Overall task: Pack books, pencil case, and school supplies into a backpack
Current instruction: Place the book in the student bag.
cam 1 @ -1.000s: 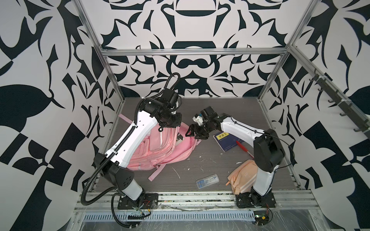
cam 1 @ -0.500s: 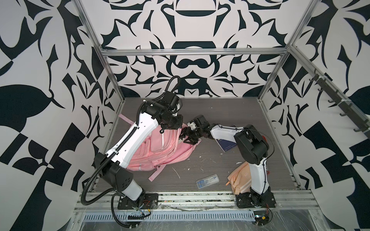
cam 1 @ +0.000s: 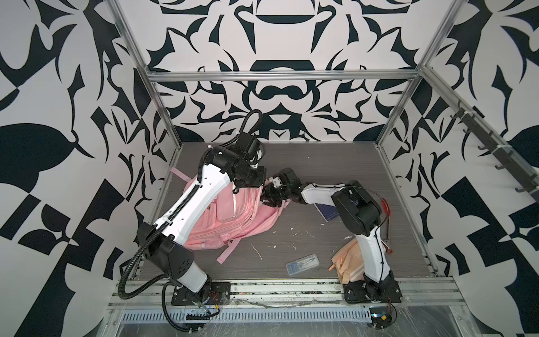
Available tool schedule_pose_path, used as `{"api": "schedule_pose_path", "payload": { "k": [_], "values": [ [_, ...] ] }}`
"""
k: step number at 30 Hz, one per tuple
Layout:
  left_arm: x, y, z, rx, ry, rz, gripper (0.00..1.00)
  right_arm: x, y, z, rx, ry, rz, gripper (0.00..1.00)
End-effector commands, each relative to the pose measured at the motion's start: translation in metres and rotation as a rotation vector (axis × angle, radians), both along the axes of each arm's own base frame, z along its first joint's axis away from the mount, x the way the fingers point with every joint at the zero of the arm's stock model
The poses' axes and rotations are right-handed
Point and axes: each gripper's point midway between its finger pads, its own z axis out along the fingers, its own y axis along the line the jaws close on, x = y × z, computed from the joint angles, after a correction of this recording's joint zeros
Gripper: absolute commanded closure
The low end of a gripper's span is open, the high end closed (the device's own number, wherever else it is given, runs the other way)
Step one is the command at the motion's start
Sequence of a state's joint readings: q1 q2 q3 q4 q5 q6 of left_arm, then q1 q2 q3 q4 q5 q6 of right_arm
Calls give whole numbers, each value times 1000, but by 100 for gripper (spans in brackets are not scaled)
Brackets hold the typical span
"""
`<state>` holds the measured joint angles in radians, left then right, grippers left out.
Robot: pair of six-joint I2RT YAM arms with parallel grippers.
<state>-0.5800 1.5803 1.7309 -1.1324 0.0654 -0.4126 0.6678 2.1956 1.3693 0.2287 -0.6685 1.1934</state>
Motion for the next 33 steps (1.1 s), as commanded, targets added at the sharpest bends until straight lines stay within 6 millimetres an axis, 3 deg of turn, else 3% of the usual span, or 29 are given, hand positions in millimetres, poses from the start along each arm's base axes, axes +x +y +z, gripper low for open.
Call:
{"api": "schedule_pose_path", "payload": {
  "k": [1,2,7,10,15,17,19,22,26,30,33],
  "values": [
    [-2,-10,18,-61,-32,-29,100,5,7,-13,-18,-56,18,93],
    [-2,-9,16,-58,-28,-29,100,5,7,-9,-25,-81,42,100],
    [-2,-9,10,-49,-17,-29,100,2,5,26,-78,-281,198,100],
    [-2,-7,9,-41,-15,-32,100,-17,3,56,-70,-380,423,100],
    [-3,-5,3,-12,0,-49,100,-47,-48,79,-159,-424,719,100],
    [-2,-4,2,-1,5,-58,100,-46,-68,80,-187,-415,762,100],
    [-3,-4,2,3,11,-63,100,-37,-71,74,-221,-418,771,100],
    [-5,-4,0,3,18,-62,100,-17,-50,69,-195,-408,743,100],
    [-9,-3,-1,-3,26,-64,100,17,3,72,-125,-453,635,100],
    [-12,-6,2,-20,21,-67,100,23,46,67,-107,-486,662,100],
    [-13,-9,0,-26,22,-69,100,21,62,58,-81,-482,655,100]
  ]
}}
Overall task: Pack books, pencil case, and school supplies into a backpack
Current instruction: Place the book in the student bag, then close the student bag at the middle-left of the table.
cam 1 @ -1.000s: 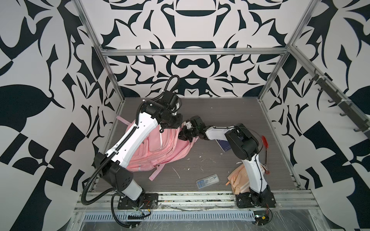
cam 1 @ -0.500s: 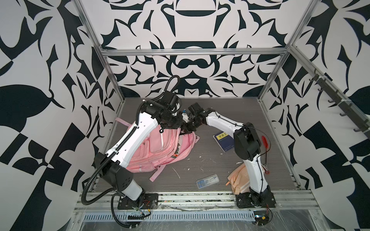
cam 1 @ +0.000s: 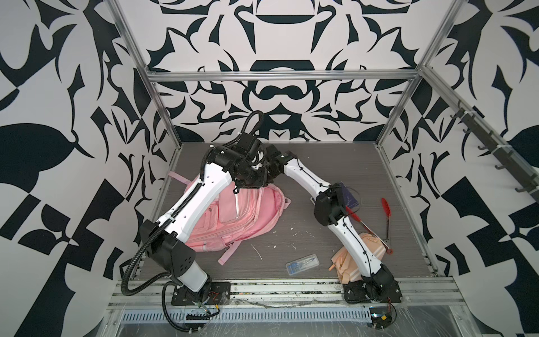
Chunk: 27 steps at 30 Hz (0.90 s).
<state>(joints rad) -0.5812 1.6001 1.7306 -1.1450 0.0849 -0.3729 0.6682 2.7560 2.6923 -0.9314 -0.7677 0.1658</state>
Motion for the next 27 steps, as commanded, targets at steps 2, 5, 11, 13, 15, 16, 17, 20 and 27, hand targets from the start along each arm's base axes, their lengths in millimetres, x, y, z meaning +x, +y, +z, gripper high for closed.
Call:
{"api": "schedule_pose_path", "payload": {
  "k": [2,5,11,13,15,16,17,20,27],
  "values": [
    [-11,-7,7,-48,0,-21,100,-25,23,33,51,-2,36,100],
    [-9,-5,3,-34,-7,-11,100,-18,12,48,9,-92,-7,86],
    [2,-3,-8,-13,-27,0,100,30,-81,146,81,-172,-285,2],
    [6,-6,-17,-3,-26,-15,100,31,-114,169,47,-204,-328,1],
    [12,-7,-34,33,-12,-33,100,28,-158,178,-44,-230,-383,1],
    [15,-9,-43,45,-6,-43,100,27,-183,173,-105,-226,-426,1],
    [19,-11,-54,56,4,-55,100,27,-218,169,-166,-224,-498,1],
    [30,-25,-79,50,40,-69,100,20,-323,137,-306,-133,-710,1],
    [33,-50,-130,23,148,-43,100,-4,-450,74,-514,-22,-888,0]
  ]
}}
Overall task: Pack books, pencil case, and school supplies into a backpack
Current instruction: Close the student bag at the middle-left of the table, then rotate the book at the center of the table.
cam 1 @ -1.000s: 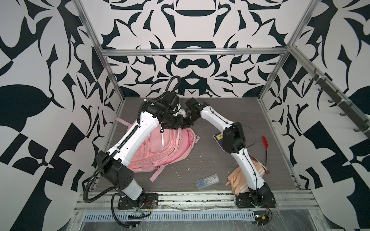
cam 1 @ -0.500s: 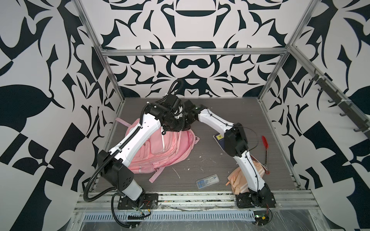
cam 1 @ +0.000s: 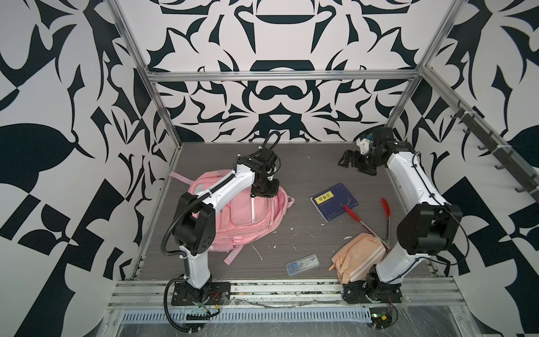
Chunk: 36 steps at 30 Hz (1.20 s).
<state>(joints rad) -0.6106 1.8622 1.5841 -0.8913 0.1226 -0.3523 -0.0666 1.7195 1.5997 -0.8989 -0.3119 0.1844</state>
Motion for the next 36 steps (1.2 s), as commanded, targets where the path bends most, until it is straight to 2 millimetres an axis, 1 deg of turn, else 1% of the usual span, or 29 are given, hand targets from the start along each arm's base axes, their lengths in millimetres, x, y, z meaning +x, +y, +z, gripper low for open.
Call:
{"api": "schedule_pose_path", "payload": {
  "k": [1,2,3,4,5,6,8,9,11,12,13,15,16,18,20,21,23,24,26,29,31,33,34,36],
  "values": [
    [1,-8,-11,-34,25,26,100,-21,-14,-42,-65,124,11,0],
    [-2,-7,-18,-26,41,29,98,-21,-21,-49,-60,134,-17,0],
    [-3,-5,-22,-19,49,32,91,-24,-26,-56,-44,147,-49,0],
    [-2,-5,-22,-15,49,33,81,-25,-30,-60,-23,154,-78,0],
    [-2,-3,-20,-2,43,35,68,-28,-33,-63,2,160,-109,0],
    [-1,-1,-15,10,30,38,49,-33,-36,-65,23,162,-136,0],
    [5,2,0,20,-10,44,18,-45,-38,-69,49,169,-166,0],
    [7,1,8,21,-35,37,9,-52,-39,-73,69,175,-178,0],
    [8,-9,24,39,-79,-3,7,-66,-36,-86,130,210,-206,0],
    [7,-19,29,55,-95,-40,7,-73,-35,-93,159,230,-220,1],
    [4,-32,32,58,-99,-75,8,-77,-34,-98,169,242,-229,1],
    [0,-70,32,26,-91,-137,11,-80,-32,-108,189,253,-246,1],
    [-1,-88,29,-15,-70,-152,12,-78,-31,-112,200,253,-251,1],
    [5,-131,24,-151,-15,-159,13,-72,-30,-120,221,258,-256,1],
    [15,-164,14,-232,41,-161,13,-64,-31,-131,237,268,-258,1],
    [20,-175,2,-244,77,-154,12,-60,-30,-136,246,276,-255,2],
    [32,-193,-12,-271,108,-142,12,-55,-29,-141,261,281,-255,2],
    [36,-199,-21,-276,124,-135,12,-53,-28,-145,272,286,-257,2],
    [38,-204,-38,-278,155,-122,12,-50,-26,-149,293,293,-262,2],
    [35,-201,-67,-266,190,-98,13,-42,-20,-157,326,296,-264,3],
    [31,-198,-85,-262,213,-88,14,-34,-11,-159,330,298,-242,4],
    [21,-196,-98,-257,254,-92,14,-24,4,-161,324,298,-200,4],
    [17,-196,-100,-259,272,-98,16,-19,12,-161,321,296,-181,4],
    [3,-196,-105,-246,298,-118,21,-6,35,-165,321,295,-138,5]
  ]
}}
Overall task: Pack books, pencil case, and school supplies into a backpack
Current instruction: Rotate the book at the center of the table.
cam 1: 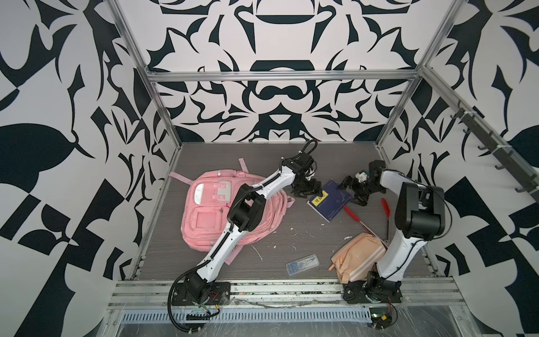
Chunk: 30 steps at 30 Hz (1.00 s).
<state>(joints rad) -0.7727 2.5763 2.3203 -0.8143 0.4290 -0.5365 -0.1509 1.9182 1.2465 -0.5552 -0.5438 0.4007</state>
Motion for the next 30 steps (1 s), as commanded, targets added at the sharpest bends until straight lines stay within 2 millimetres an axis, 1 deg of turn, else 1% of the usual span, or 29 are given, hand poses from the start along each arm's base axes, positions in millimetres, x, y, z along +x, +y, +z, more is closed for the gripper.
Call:
{"api": "schedule_pose_path", "payload": {
  "k": [1,3,5,6,9,12,14,15,16,17,19,21,22,24,25,27,29,30],
  "values": [
    [-37,4,-25,54,103,-37,22,13,44,-18,16,22,73,5],
    [-53,8,-21,60,105,-59,25,26,69,-21,23,11,105,5],
    [-67,21,-19,72,111,-44,27,37,94,-25,32,2,135,5],
    [-74,28,-16,71,120,-30,28,40,107,-29,37,5,157,6],
    [-96,51,-7,91,138,-10,27,51,150,-31,56,-12,235,6],
    [-112,71,0,115,142,-4,27,56,188,-33,74,-17,305,7],
    [-118,82,4,131,145,7,27,59,201,-27,91,-25,329,9],
    [-119,87,7,133,145,16,27,62,201,-20,92,-41,331,9],
    [-118,90,10,127,144,23,27,66,196,-13,74,-58,333,9],
    [-117,93,13,115,147,34,27,67,186,-6,41,-60,343,10],
    [-114,99,16,98,156,59,27,68,161,6,-30,-55,365,13],
    [-105,101,17,50,177,103,27,69,129,18,-119,-58,385,14],
    [-99,100,19,21,187,126,27,68,117,21,-157,-60,392,15],
    [-84,96,22,-34,198,169,28,65,91,20,-236,-41,410,15],
    [-79,93,23,-44,198,176,28,63,83,17,-253,-29,417,15],
    [-68,83,24,-55,194,179,28,55,77,8,-253,5,435,15],
    [-58,72,22,-67,202,186,28,48,79,-1,-224,30,441,16],
    [-55,69,18,-63,211,198,28,44,80,-5,-215,42,444,16]
  ]
}}
